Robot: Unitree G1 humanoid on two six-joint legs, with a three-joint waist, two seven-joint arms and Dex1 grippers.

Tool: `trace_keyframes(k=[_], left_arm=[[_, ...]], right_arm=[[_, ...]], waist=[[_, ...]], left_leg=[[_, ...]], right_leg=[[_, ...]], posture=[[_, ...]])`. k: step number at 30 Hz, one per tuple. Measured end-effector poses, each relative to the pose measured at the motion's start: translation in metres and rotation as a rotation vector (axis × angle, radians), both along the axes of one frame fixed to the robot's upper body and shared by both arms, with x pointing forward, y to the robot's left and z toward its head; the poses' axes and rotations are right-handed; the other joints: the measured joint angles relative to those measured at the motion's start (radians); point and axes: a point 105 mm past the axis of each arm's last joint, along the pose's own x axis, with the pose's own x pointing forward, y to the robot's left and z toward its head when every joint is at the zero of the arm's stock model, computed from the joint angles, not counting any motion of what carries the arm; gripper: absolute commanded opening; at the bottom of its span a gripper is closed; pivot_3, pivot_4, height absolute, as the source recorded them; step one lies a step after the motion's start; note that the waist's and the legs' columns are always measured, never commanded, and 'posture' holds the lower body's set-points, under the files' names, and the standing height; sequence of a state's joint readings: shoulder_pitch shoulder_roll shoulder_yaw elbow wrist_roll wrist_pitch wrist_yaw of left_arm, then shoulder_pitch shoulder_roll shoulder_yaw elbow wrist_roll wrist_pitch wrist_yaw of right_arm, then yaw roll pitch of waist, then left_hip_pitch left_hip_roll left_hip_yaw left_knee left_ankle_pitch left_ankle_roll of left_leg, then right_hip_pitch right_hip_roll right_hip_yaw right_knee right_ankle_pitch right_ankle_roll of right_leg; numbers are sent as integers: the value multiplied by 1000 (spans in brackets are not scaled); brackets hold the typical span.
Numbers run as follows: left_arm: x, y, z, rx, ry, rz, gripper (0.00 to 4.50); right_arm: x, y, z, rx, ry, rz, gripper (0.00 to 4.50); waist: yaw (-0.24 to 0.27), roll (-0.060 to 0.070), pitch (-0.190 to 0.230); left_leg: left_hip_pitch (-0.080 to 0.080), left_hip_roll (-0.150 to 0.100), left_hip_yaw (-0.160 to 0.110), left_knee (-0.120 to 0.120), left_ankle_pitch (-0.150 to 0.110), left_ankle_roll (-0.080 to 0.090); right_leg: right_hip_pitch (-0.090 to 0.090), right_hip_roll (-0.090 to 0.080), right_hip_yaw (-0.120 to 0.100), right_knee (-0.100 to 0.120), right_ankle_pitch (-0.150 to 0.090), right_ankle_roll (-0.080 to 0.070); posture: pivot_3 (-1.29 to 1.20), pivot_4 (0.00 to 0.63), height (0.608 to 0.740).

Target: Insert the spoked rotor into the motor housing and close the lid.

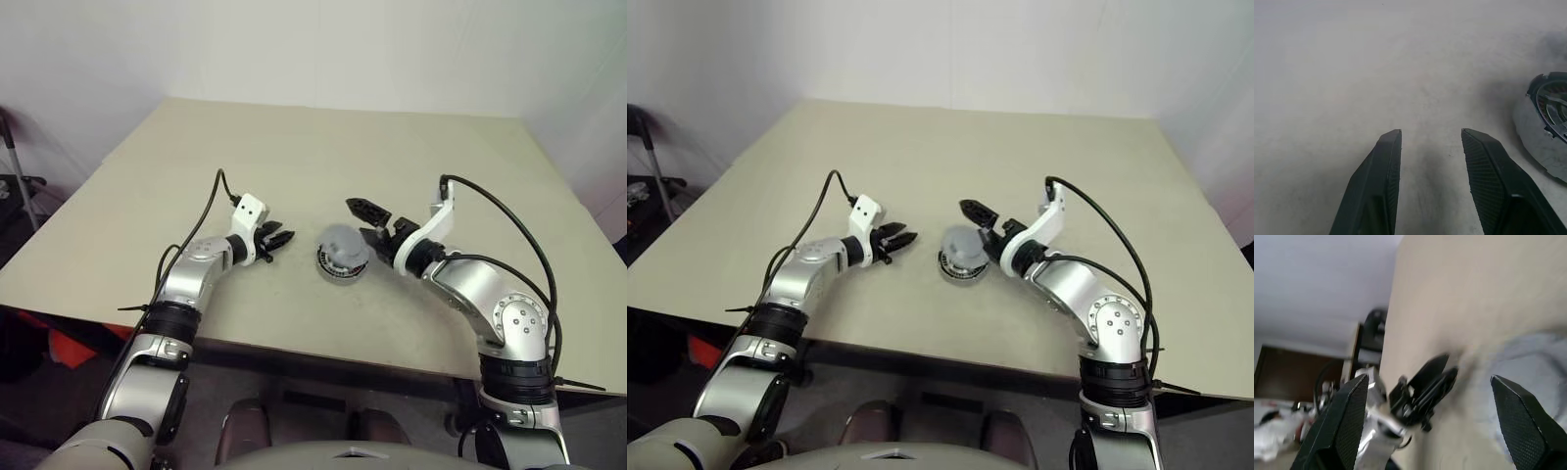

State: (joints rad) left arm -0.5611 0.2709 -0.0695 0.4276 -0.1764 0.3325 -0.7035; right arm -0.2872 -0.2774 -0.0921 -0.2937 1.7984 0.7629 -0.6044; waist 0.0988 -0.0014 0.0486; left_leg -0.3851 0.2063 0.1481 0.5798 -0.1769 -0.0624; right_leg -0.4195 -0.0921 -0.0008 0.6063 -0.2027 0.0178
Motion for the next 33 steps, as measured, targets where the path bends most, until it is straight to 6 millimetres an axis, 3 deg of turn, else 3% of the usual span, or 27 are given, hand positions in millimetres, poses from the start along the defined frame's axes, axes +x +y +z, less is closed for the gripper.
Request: trace_keyframes(k=[10, 15, 20, 27, 33], left_arm=[[2, 3, 2, 0, -11, 11, 2072], [3, 5, 2, -2, -13, 23, 2072], [3, 5, 1, -5, -9, 25, 2072], [4, 4, 1, -12, -14, 30, 2072], [4, 5, 1, -12, -16, 36, 2072]], right_arm=[[4, -12, 1, -105, -98, 8, 4471], [13, -27, 8, -429, -352, 9, 4471], [13, -25, 13, -638, -558, 89, 4471], [4, -1, -17, -776, -601, 284, 4471], [18, -2, -47, -906, -551, 273, 4471]], waist=[[1, 0, 0], [4, 0, 0], [4, 0, 0], [4, 0, 0], [2, 0, 0]], left_leg=[[-1, 0, 0, 1, 0, 0], [-1, 0, 0, 1, 0, 0], [-1, 0, 0, 1, 0, 0], [0, 1, 0, 1, 0, 0], [0, 1, 0, 1, 0, 0]], right_leg=[[0, 0, 0, 0, 3, -3], [0, 0, 0, 0, 4, 0], [0, 0, 0, 0, 2, -3], [0, 0, 0, 0, 4, -7], [1, 0, 1, 0, 4, -8]], posture=[[0, 0, 740], [0, 0, 740], [0, 0, 740], [0, 0, 740], [0, 0, 740]])
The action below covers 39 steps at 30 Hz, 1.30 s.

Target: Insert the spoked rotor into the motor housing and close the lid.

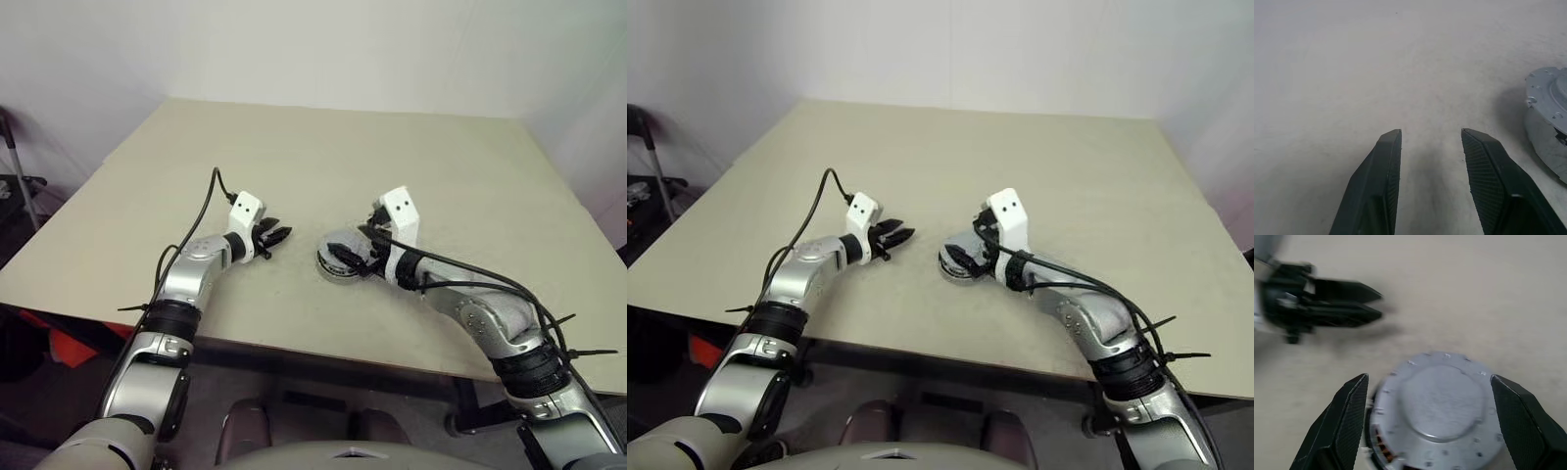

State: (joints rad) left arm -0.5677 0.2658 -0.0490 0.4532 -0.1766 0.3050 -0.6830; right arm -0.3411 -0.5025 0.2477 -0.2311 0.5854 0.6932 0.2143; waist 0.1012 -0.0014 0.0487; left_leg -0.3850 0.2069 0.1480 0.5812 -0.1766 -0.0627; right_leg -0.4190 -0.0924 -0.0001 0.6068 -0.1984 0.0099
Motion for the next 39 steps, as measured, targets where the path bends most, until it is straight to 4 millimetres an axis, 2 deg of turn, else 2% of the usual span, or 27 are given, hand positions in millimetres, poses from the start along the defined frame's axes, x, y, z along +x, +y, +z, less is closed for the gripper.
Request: trace_keyframes(k=[5, 25, 28, 30, 31, 39], left_arm=[[-1, 1, -2, 0, 3, 5, 2072], [-2, 4, -1, 6, -7, 11, 2072], [-2, 4, -1, 7, -7, 12, 2072], [-2, 4, -1, 7, -7, 14, 2072], [-2, 4, -1, 7, -7, 14, 2072], [-2, 3, -1, 6, -8, 17, 2072]], right_arm=[[5, 1, -9, -25, 3, -15, 4471], [6, 4, -21, -23, 30, -25, 4471], [6, 4, -21, -27, 27, -26, 3836], [6, 3, -20, -21, 27, -21, 3223], [6, 3, -19, -18, 25, -18, 3110], [0, 2, -12, -8, 5, 27, 3110]], waist=[[-1, 0, 0], [-3, 0, 0], [-3, 0, 0], [-3, 0, 0], [-3, 0, 0], [-2, 1, 0]], left_leg=[[0, 0, 0, 0, 0, 0], [5, 1, 0, 0, 0, 0], [6, 1, 0, 0, 0, 0], [6, 1, 0, 0, 0, 0], [6, 1, 0, 0, 0, 0], [5, 1, 0, -1, 0, 0]], right_leg=[[0, 0, 0, 0, 0, 0], [3, 0, 0, 0, 1, -1], [5, 0, 0, 0, 1, -1], [5, 0, 1, 0, 1, -1], [5, 0, 1, 0, 1, -1], [4, 0, 1, 0, 1, -1]], posture=[[0, 0, 740], [0, 0, 740], [0, 0, 740], [0, 0, 740], [0, 0, 740], [0, 0, 740]])
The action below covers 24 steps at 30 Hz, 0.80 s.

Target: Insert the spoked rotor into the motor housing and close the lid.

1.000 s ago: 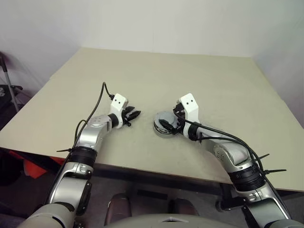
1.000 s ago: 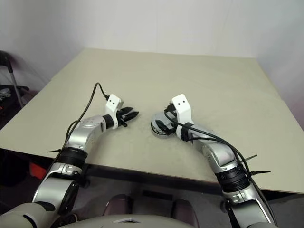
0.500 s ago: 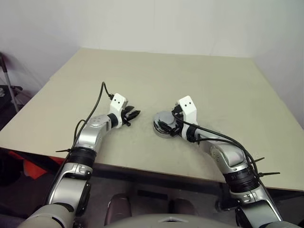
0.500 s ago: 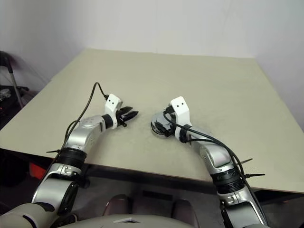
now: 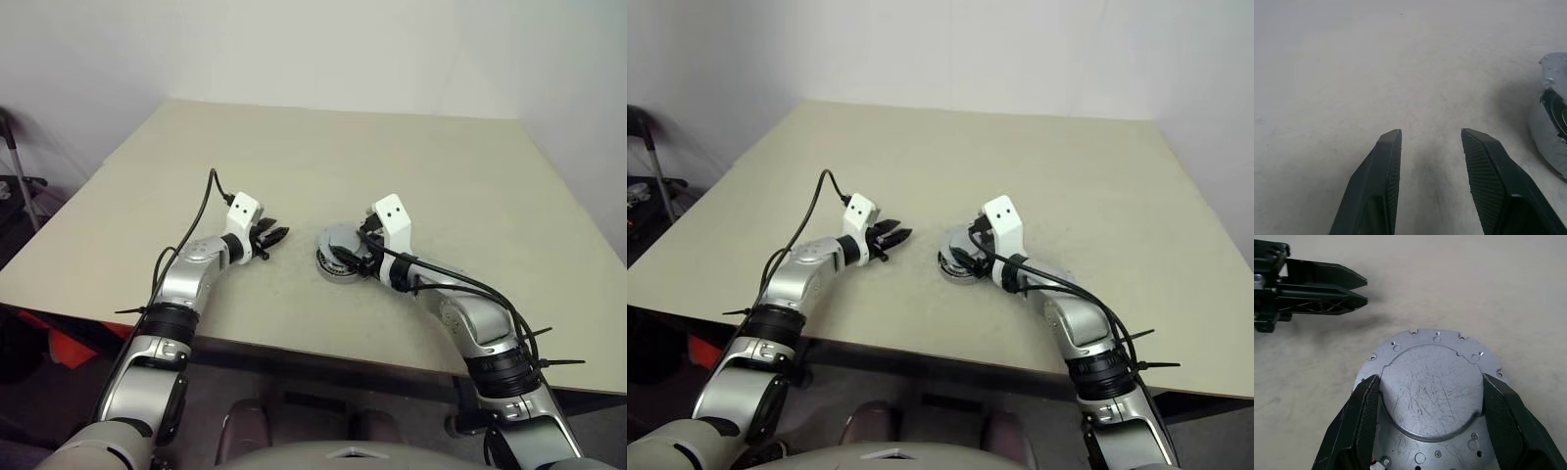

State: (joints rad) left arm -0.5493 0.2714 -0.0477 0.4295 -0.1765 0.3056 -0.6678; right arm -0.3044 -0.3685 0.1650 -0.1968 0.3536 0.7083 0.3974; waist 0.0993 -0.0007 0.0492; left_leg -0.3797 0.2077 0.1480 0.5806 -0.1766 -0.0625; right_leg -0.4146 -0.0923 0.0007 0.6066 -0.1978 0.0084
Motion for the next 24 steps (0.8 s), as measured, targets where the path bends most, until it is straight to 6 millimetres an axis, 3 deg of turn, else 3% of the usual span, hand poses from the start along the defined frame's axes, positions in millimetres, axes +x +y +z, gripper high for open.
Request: trace_keyframes(k=[24], left_arm=[[0, 0, 0, 1, 0, 1, 2072]], right_arm=[[-11, -5, -11, -48, 5, 82, 3110]], waist=[[1, 0, 0]], left_leg=[[0, 0, 0, 0, 0, 0]], right_leg=[[0, 0, 0, 0, 0, 0]], posture=[[0, 0, 740]])
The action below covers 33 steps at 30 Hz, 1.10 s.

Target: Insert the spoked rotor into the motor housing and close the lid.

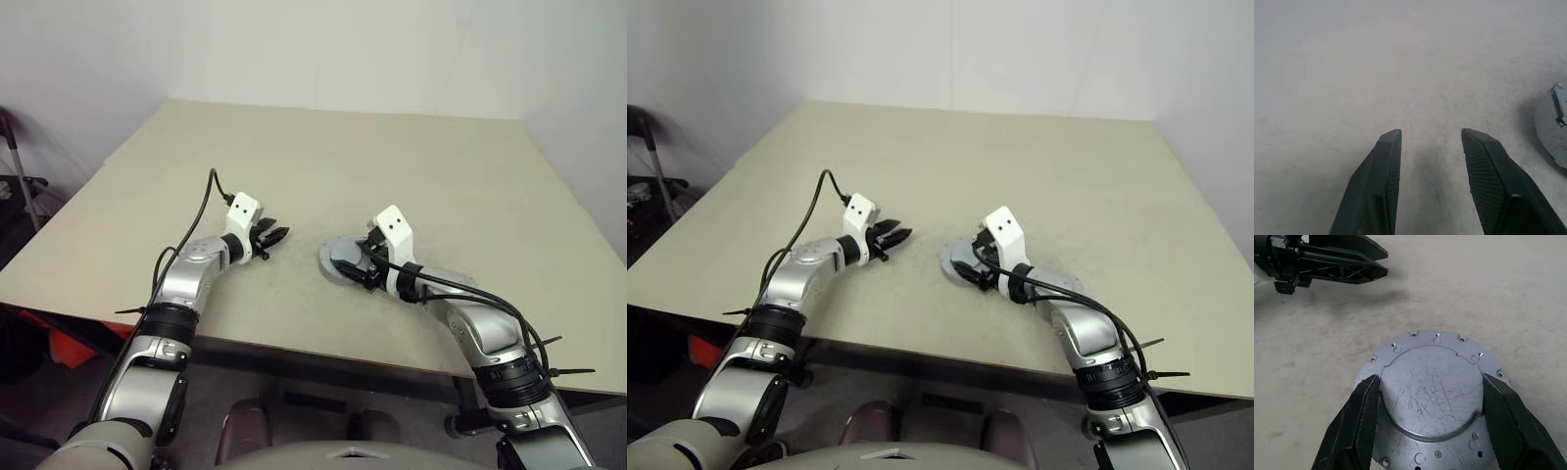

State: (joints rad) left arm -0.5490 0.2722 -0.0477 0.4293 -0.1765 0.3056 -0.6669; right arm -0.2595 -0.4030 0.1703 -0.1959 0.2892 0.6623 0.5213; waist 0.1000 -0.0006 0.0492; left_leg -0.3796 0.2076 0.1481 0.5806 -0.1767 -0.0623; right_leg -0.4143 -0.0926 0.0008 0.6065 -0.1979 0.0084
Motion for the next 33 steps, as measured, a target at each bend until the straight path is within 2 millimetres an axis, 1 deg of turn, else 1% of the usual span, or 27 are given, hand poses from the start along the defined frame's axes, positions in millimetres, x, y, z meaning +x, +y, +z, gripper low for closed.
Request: trace_keyframes(k=[4, 8, 10, 12, 17, 25, 33], left_arm=[[0, 0, 0, 0, 0, 0, 2072], [0, 0, 0, 0, 0, 0, 2072], [0, 1, 0, 1, -1, 0, 2072], [-1, 1, -1, 1, 0, 1, 2072], [-1, 1, -1, 1, 2, 2, 2072], [-1, 0, 0, 1, 2, 1, 2072], [-2, 1, -2, 2, 6, 6, 2072]], right_arm=[[1, 0, -1, -2, -9, -4, 3110], [3, -1, -3, -5, -12, -9, 3110], [3, -1, -3, -9, -15, -9, 3110], [3, -1, -3, -11, -17, -8, 3110], [4, -1, -5, -11, -14, -7, 3110], [6, 0, -7, -23, -7, -7, 3110], [3, 1, -7, -55, -10, 36, 3110]], waist=[[0, 0, 0], [0, 0, 0], [0, 0, 0], [0, 0, 0], [0, 0, 0], [-3, 0, 0], [-2, 0, 0]], left_leg=[[1, 0, 0, 0, 0, 0], [7, 0, 0, 0, -2, 3], [8, 0, 0, 0, -3, 4], [8, 0, 0, 0, -3, 4], [8, 0, 0, -1, -3, 4], [12, 0, 0, -1, -2, 4], [11, 0, 0, -3, -3, 5]], right_leg=[[1, 0, 0, 0, 0, 0], [7, 0, 0, -1, 0, 0], [9, -1, 0, -1, -2, 4], [9, -1, 0, -1, -3, 5], [9, -1, 0, -1, -1, 2], [12, -1, 0, -1, -4, 7], [12, 0, 1, -3, -4, 6]], posture=[[0, 0, 740], [0, 0, 740], [0, 0, 740], [0, 0, 740], [0, 0, 740], [0, 0, 740], [0, 0, 740]])
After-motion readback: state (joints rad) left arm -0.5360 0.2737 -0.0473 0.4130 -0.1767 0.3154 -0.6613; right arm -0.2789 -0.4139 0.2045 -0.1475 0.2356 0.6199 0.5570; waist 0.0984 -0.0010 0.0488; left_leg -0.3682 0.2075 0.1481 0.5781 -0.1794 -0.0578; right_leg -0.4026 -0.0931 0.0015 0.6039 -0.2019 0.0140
